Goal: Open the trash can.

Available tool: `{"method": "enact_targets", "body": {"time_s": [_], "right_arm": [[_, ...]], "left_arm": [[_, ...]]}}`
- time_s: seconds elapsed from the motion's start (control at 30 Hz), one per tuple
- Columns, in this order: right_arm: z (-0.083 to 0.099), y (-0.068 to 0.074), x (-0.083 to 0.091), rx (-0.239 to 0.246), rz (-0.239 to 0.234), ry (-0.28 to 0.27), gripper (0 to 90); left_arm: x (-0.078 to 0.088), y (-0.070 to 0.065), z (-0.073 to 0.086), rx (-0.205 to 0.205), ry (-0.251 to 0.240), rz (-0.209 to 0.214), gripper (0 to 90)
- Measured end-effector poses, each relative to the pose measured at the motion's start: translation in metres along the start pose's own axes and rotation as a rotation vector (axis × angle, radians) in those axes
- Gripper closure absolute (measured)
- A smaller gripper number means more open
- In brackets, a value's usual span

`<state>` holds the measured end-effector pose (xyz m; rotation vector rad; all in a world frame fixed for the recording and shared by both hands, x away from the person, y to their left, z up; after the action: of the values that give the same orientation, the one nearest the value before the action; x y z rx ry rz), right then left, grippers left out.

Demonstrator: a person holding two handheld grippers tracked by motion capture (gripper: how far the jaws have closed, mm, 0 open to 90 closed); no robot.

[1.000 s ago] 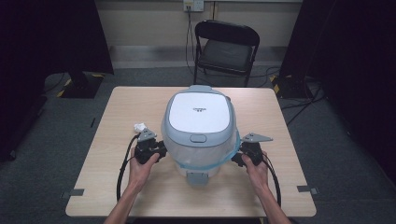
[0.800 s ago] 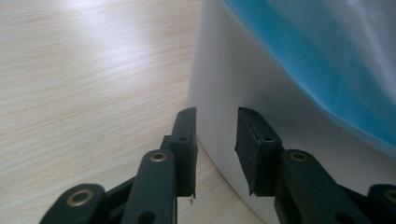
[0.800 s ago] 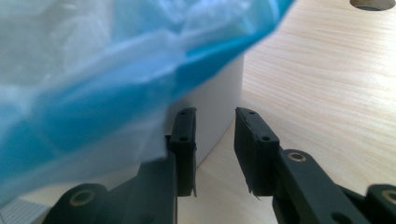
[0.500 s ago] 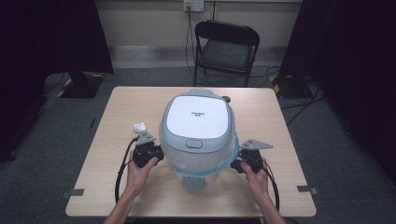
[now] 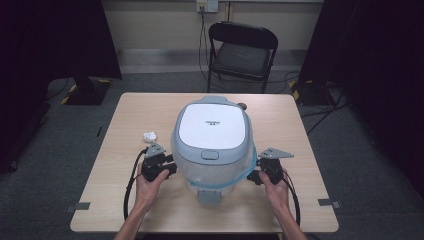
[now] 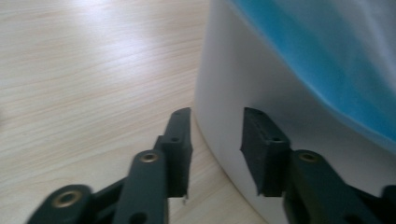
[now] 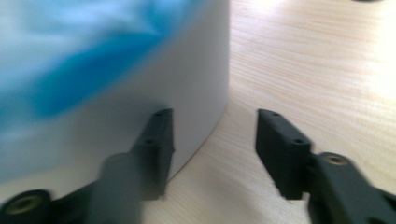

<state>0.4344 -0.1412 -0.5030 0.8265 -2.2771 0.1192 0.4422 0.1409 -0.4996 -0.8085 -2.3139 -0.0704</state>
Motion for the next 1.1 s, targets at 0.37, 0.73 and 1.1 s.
{"method": "enact_targets", "body": {"time_s": [0.37, 0.73, 1.1], "right_arm": [[0.027, 0.014, 0.012, 0.035, -0.054, 0.064, 37.4], [0.041, 0.059, 0.027, 0.118, -0.192, 0.043, 65.6], [0.036, 0.111, 0.023, 0.203, -0.329, 0.035, 90.0]], "left_arm": [[0.023, 0.038, 0.008, 0.052, 0.005, -0.017, 34.2], [0.022, 0.05, 0.022, 0.071, 0.045, -0.064, 26.4], [0.021, 0.052, 0.026, 0.09, 0.065, -0.054, 26.3]]}}
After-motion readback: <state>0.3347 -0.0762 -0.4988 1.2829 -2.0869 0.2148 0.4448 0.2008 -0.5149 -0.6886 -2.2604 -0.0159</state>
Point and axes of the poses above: each handheld gripper's, and its own axes: x roughly backward along the jaws, z roughly out of its underside, y roughly to its left, the point moved 8 cm from there along -x, roughly forward along the jaws, and after that the axes turned 7 degrees about y, right-handed, at the moved point
